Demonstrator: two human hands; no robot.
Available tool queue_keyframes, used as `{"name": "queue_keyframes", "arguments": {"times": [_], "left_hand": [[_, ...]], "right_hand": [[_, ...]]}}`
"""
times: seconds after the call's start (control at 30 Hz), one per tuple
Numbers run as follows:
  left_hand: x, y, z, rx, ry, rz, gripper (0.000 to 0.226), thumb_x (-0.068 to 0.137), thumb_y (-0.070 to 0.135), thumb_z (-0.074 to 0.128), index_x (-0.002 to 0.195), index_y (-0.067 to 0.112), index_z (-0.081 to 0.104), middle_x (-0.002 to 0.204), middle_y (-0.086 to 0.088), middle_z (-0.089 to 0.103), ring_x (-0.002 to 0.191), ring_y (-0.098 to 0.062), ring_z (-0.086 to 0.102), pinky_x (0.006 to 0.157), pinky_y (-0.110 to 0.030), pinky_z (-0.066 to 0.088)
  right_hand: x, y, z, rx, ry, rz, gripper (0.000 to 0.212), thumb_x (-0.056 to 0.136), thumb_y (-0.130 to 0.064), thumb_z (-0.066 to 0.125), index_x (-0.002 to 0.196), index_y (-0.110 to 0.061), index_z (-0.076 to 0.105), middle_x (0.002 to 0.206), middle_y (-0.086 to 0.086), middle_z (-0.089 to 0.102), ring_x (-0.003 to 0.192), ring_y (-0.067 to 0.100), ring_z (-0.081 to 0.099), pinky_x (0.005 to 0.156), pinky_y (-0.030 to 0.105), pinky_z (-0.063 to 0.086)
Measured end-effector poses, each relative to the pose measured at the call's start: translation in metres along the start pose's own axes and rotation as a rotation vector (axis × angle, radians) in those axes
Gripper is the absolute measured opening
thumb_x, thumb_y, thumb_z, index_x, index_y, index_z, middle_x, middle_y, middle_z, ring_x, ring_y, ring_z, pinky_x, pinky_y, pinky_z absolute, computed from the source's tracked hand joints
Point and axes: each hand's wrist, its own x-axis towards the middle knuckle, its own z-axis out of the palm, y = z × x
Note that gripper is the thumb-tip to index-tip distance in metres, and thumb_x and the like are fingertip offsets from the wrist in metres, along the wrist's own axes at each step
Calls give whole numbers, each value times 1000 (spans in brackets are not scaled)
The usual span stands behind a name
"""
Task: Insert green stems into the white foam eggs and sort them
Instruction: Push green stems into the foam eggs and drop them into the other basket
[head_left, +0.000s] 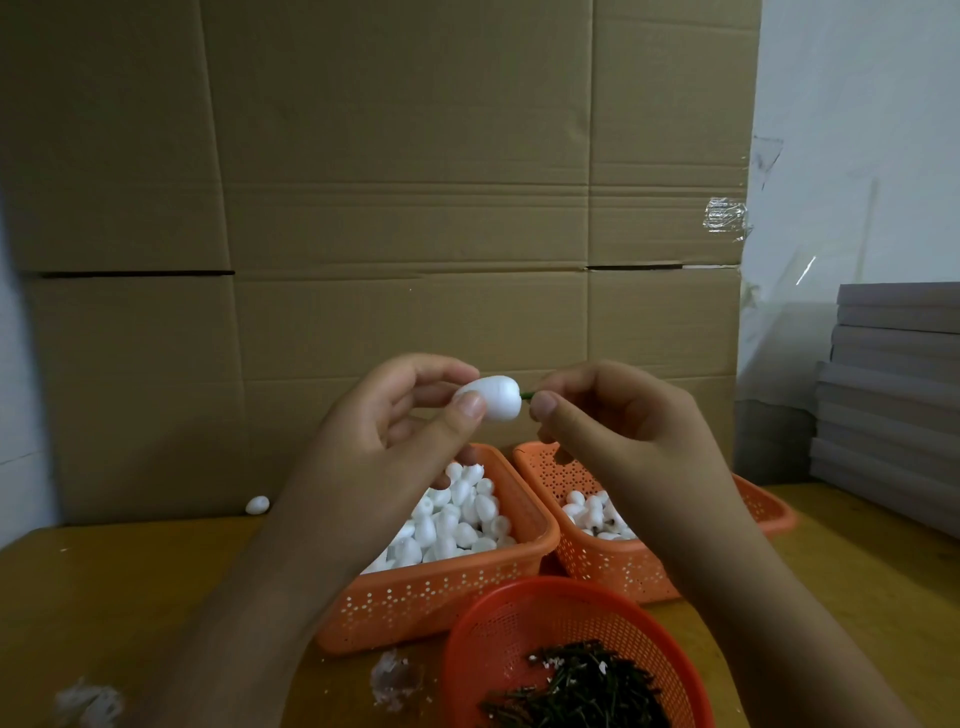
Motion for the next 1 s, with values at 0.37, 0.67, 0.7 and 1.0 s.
{"name": "queue_keyframes", "arguments": {"times": [0.37,0.67,0.7,1.0], "left_hand": [[1,0,1,11,-16,25,17,80,38,72,96,39,67,100,12,73,73,-7,70,64,-18,52],[1,-2,3,17,-12,20,21,73,40,66,94,37,67,98,11,74,73,-9,70,63,-20,53],[0,-1,3,15,-13,24,23,73,40,66,95,37,67,98,11,73,74,-9,71,63,-19,53],[1,-4,4,31,3,8,23,72,40,64,94,36,67,97,9,73,72,-9,70,63,-21,54]], "right_hand": [[1,1,-1,10,-11,27,7,83,-25,65,81,-22,71,78,5,70,74,17,66,71,34,54],[1,2,-2,-7,-32,35,9,83,-30,64,81,-24,70,79,2,71,77,17,66,73,33,53],[1,2,-2,-14,-31,34,10,83,-31,64,80,-24,70,78,2,70,76,16,66,72,33,53],[1,2,-3,-14,-31,39,9,82,-29,66,82,-21,71,79,3,70,79,19,66,78,39,54]]}}
